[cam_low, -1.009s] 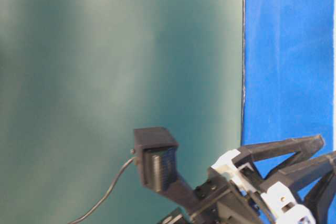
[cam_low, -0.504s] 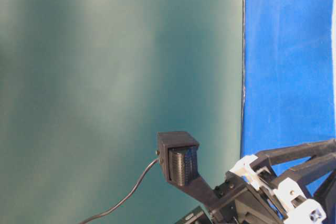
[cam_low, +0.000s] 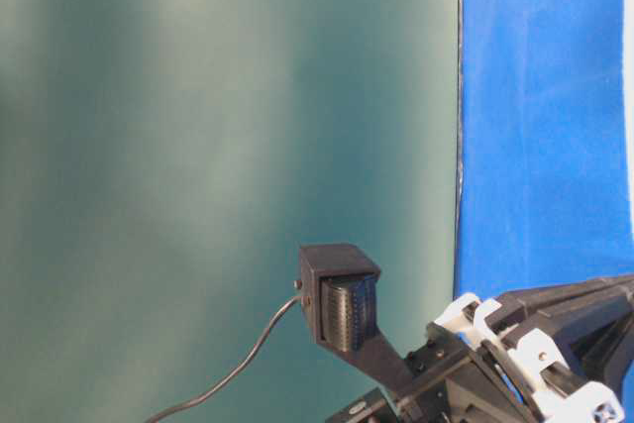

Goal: Fold the light blue towel.
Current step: 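Grasp the folded strip's left and right ends with both grippers, then lift the strip and swing the right end upward, rotating it vertical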

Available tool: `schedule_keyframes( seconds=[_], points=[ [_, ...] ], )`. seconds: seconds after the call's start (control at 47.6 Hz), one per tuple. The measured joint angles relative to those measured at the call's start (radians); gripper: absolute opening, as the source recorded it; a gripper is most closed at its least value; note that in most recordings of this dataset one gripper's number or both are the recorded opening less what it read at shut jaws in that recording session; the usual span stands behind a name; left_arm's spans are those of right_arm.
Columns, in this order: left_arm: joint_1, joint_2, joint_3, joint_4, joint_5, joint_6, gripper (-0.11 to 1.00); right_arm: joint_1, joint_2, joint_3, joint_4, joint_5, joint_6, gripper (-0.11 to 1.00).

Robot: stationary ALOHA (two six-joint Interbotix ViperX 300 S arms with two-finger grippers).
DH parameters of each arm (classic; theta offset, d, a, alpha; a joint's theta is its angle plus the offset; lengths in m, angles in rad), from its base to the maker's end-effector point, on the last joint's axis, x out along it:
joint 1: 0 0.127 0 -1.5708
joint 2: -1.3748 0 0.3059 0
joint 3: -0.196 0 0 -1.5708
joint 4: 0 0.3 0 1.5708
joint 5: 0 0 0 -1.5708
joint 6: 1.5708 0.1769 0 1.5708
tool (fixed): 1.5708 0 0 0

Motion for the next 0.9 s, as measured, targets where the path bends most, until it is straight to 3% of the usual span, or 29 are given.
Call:
schedule_keyframes(
  seconds=[0.189, 0.63, 0.904],
  points=[
    [0.000, -0.064, -0.008, 0.000, 0.089, -0.009, 0.04, 0.002, -0.087, -0.014, 0.000, 0.041, -0.002, 0.02],
    [0.002, -0.293, -0.071, 0.000, 0.298, -0.002, 0.04, 0.028, -0.457, -0.103, -0.002, 0.368, 0.000, 0.02],
    [0.003, -0.339, -0.107, 0.000, 0.353, 0.012, 0.04, 0.031, -0.537, -0.114, 0.000, 0.403, 0.000, 0.02]
  ],
)
